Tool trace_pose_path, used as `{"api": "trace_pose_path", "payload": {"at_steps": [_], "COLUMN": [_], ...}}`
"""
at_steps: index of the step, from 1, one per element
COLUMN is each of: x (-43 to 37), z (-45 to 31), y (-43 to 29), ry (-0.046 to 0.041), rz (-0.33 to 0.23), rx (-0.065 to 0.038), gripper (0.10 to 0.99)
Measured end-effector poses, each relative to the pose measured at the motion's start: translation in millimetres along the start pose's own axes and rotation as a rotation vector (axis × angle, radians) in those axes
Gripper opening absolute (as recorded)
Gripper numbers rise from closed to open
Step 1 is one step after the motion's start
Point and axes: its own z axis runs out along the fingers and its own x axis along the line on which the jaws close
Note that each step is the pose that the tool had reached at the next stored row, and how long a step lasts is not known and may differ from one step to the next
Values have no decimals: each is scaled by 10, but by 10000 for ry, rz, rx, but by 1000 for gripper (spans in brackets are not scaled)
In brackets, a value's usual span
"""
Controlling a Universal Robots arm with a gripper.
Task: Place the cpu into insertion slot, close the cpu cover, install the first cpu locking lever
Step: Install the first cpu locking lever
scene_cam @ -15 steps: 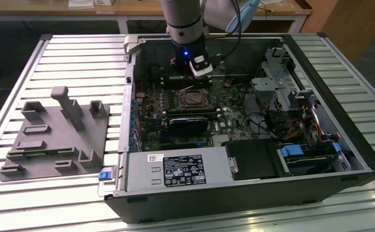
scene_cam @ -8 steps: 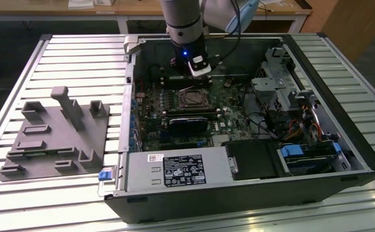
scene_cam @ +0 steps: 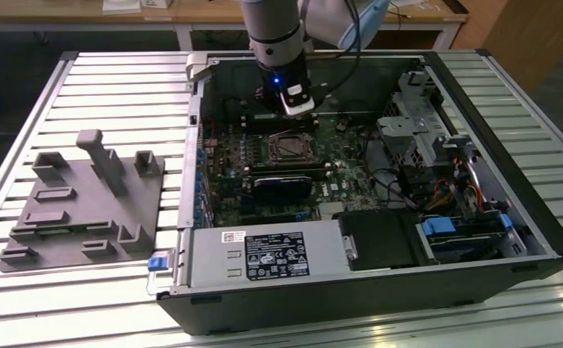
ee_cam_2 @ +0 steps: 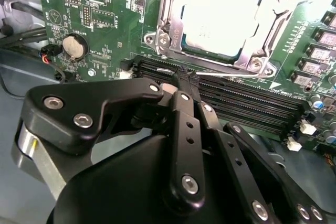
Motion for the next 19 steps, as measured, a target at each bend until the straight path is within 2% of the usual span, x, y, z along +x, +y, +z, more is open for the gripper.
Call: {"api": "trace_pose_path", "payload": {"at_steps": [7,19], "x": [10,21], "z": [35,75], "y": [2,1], "ry": [-59,-110], "rz": [294,546], "rx": [55,102], "gripper": [106,106]}}
